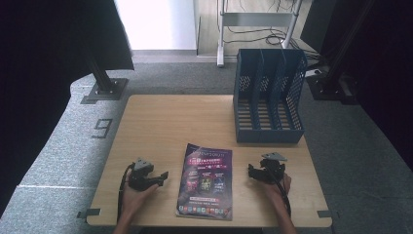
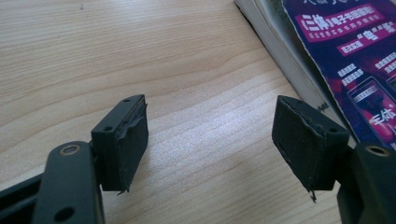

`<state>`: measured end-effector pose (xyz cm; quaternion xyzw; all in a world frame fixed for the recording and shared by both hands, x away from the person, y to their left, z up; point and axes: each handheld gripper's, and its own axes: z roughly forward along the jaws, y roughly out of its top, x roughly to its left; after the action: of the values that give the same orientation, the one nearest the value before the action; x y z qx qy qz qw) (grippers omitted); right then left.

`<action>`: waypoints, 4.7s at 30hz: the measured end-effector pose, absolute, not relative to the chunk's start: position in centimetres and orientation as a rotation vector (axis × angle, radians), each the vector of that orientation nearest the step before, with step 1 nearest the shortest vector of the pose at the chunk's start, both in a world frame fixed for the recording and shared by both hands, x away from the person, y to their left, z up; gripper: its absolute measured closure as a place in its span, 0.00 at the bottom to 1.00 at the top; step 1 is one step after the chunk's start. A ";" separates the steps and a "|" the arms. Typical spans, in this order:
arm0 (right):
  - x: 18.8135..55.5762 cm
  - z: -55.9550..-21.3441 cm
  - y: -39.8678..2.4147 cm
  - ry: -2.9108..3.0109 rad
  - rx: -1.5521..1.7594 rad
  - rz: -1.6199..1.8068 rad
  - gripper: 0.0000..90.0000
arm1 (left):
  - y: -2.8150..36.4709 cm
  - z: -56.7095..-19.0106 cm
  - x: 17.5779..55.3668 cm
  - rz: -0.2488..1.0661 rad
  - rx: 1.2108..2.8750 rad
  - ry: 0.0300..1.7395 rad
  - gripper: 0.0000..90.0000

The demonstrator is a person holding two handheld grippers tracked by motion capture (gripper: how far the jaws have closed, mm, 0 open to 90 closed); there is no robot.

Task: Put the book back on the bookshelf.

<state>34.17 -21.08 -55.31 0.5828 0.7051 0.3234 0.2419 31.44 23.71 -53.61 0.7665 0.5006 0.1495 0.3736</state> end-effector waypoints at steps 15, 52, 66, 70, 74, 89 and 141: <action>33.4 -53.6 -20.1 1.933 1.498 1.050 0.20 | 23.8 -53.5 31.4 0.349 1.945 1.279 0.30; 34.9 -52.8 -10.6 2.113 1.328 1.165 0.23 | 22.5 -53.4 31.4 0.321 1.942 1.232 0.28; 34.5 -55.0 -10.9 2.168 1.385 1.091 0.19 | 21.9 -53.4 31.2 0.354 1.954 1.223 0.28; 34.6 -55.1 -10.9 2.169 1.393 1.093 0.19 | 21.6 -53.5 31.1 0.354 1.962 1.217 0.28; 34.8 -55.2 -11.0 2.172 1.407 1.100 0.17 | 21.4 -53.5 31.1 0.356 1.970 1.209 0.28; 34.7 -55.2 -10.9 2.168 1.400 1.094 0.19 | 19.2 -53.2 31.3 0.359 1.994 1.177 0.26; 34.5 -55.3 -10.8 2.149 1.393 1.092 0.20 | 13.0 -54.3 34.8 0.322 2.071 1.200 0.21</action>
<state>34.51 -10.85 -55.33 0.4925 0.7595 0.3860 0.1777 34.82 13.05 -54.31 0.8016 0.4646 0.1247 0.3550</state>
